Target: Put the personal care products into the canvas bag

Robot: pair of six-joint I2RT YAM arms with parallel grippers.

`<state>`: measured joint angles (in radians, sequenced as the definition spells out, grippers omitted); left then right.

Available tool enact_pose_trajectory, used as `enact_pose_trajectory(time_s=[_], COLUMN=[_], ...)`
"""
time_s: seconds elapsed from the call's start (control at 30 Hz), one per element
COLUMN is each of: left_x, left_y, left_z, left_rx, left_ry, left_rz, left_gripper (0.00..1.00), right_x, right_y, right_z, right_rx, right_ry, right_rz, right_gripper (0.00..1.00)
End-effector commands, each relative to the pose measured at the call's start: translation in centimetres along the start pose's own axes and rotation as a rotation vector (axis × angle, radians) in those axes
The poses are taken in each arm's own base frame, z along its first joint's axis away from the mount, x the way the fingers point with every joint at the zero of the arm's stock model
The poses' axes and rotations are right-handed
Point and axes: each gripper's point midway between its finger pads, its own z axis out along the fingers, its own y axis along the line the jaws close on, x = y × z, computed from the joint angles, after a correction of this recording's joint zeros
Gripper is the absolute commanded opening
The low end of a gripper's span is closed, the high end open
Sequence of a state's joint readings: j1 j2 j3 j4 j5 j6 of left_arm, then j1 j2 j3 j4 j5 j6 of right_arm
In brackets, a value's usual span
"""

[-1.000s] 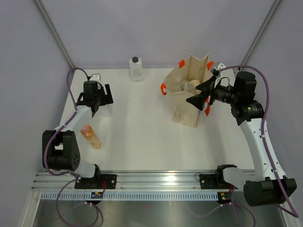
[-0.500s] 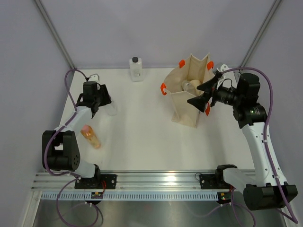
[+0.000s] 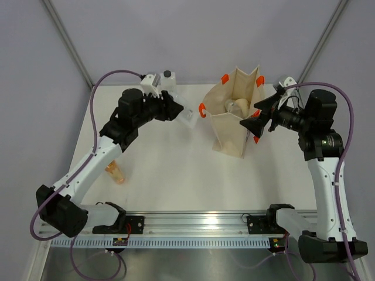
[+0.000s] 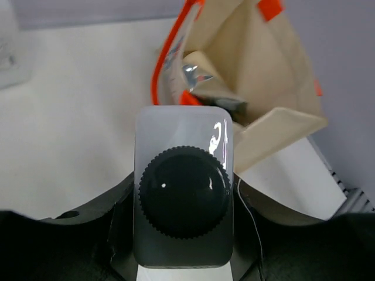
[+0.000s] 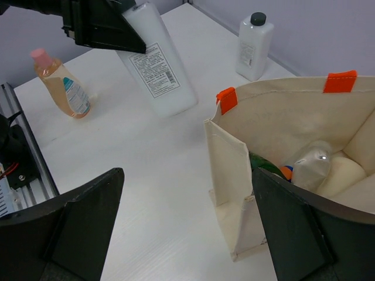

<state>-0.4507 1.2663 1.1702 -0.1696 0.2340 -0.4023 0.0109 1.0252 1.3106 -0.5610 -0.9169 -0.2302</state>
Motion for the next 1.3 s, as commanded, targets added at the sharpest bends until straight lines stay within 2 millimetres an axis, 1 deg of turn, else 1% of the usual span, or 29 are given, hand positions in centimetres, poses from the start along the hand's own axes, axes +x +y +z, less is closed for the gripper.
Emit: enact_pose_trajectory(time_s=[0.0, 0.03, 0.07, 0.1, 0.13, 0.17, 0.2, 0.23, 0.3, 0.33, 0.4, 0.43, 0.47, 0.53, 0.57, 0.6, 0.67, 0.7, 0.8, 0.9, 0.97, 1.07, 1.1, 1.13, 1.23, 1.27], left_x=[-12.7, -13.3, -13.7, -16.4, -15.8, -16.1, -18.7, -17.4, -17.5, -17.3, -16.5, -15.8, -14.6, -13.2, -11.9, -11.3, -9.4, -8.4, -5.6, -3.7, -3.2, -2.0, -1.3, -1.5, -0.7, -0.1], left_y=[-10.1, -11.0, -12.5, -14.4, -14.1, -14.9, -16.4, -15.7, -16.0, -16.2, -16.8, -16.6, -16.7, -16.0, -15.6, -15.3, -14.7, -14.5, -15.8, -16.7, -16.9, -17.0, -17.4, -17.8, -17.8, -17.6], left_z=[-2.8, -2.3, -1.8, -2.3, 0.6, 1.6, 1.1, 4.8, 7.2, 9.3, 11.2, 12.3, 13.8, 15.1, 16.1, 16.4, 17.1, 17.4, 17.1, 16.8, 16.7, 16.9, 16.5, 16.4, 16.6, 17.0], left_rx=[0.227, 0.235, 0.265, 0.296, 0.274, 0.286, 0.314, 0.291, 0.291, 0.301, 0.321, 0.317, 0.32, 0.292, 0.282, 0.276, 0.262, 0.27, 0.382, 0.463, 0.488, 0.519, 0.555, 0.572, 0.577, 0.572], left_ry=[-0.367, -0.373, -0.374, -0.429, -0.397, -0.398, -0.452, -0.399, -0.373, -0.352, -0.322, -0.299, -0.276, -0.246, -0.219, -0.202, -0.151, -0.125, -0.032, 0.039, 0.063, 0.127, 0.163, 0.166, 0.196, 0.212], left_rz=[0.083, 0.089, 0.094, 0.105, 0.101, 0.1, 0.104, 0.092, 0.083, 0.066, 0.061, 0.061, 0.066, 0.099, 0.114, 0.126, 0.172, 0.185, 0.206, 0.205, 0.209, 0.204, 0.196, 0.191, 0.168, 0.163], left_gripper=[0.0, 0.0, 0.0, 0.0, 0.0, 0.0, 0.0, 0.0, 0.0, 0.0, 0.0, 0.0, 0.0, 0.0, 0.0, 0.0, 0.0, 0.0, 0.0, 0.0, 0.0, 0.0, 0.0, 0.0, 0.0, 0.0], right_x=[-3.1, -3.3, -3.7, -4.0, -4.3, -4.4, -4.5, -4.6, -4.9, -4.9, -5.1, -5.0, -5.0, -4.9, -4.9, -4.5, -4.0, -3.4, -2.2, -1.2, -0.5, 0.0, 0.0, 0.1, 0.4, 0.6], right_y=[-0.7, -1.0, -1.4, -1.7, -1.9, -2.2, -2.4, -2.5, -2.6, -2.5, -2.3, -2.4, -2.4, -2.3, -2.1, -2.1, -2.2, -2.2, -2.6, -3.0, -3.2, -3.5, -3.5, -3.5, -3.4, -3.5], right_z=[-2.4, -2.6, -3.2, -3.5, -3.6, -4.0, -4.2, -4.4, -5.1, -5.3, -5.8, -6.0, -6.2, -6.6, -6.8, -6.7, -6.6, -6.4, -6.0, -5.5, -5.2, -5.0, -5.0, -4.9, -5.0, -4.9], right_rx=[0.131, 0.153, 0.184, 0.208, 0.217, 0.243, 0.255, 0.263, 0.285, 0.293, 0.311, 0.323, 0.331, 0.346, 0.348, 0.35, 0.344, 0.334, 0.326, 0.318, 0.308, 0.304, 0.303, 0.303, 0.304, 0.304], right_ry=[-0.042, -0.045, -0.054, -0.063, -0.071, -0.08, -0.086, -0.093, -0.105, -0.109, -0.118, -0.117, -0.119, -0.118, -0.121, -0.116, -0.108, -0.099, -0.082, -0.073, -0.063, -0.06, -0.061, -0.061, -0.059, -0.056], right_rz=[-0.042, -0.036, -0.032, -0.015, -0.011, 0.01, 0.019, 0.021, 0.024, 0.025, 0.013, 0.014, 0.011, 0.008, 0.001, 0.006, 0.013, 0.022, 0.042, 0.065, 0.085, 0.099, 0.098, 0.1, 0.099, 0.104], right_gripper=[0.99, 1.0, 0.99, 0.99, 0.99, 0.99, 1.0, 1.0, 1.0, 0.99, 0.99, 1.0, 0.99, 0.99, 1.0, 1.0, 0.99, 1.0, 0.99, 0.99, 0.99, 1.0, 1.0, 1.0, 1.0, 0.99])
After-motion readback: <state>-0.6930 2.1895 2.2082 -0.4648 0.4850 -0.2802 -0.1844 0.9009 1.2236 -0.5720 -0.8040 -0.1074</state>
